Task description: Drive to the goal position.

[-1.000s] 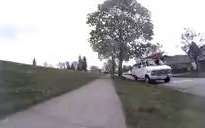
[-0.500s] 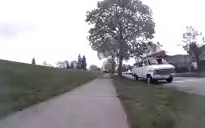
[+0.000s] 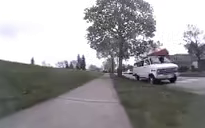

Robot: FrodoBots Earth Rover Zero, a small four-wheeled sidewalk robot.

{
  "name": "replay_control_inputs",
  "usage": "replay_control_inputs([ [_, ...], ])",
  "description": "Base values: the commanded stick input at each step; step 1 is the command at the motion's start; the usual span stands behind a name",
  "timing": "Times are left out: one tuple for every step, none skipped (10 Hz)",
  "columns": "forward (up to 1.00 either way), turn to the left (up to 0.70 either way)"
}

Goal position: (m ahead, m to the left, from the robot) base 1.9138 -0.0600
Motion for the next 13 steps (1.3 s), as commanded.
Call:
replay_control_inputs([
  [1.00,0.00],
  [1.00,0.00],
  [1.00,0.00],
  [1.00,0.00],
  [1.00,0.00],
  [1.00,0.00],
  [1.00,0.00],
  [1.00,0.00],
  [1.00,0.00],
  [1.00,0.00],
  [1.00,0.00],
  [1.00,0.00],
  [1.00,0.02],
])
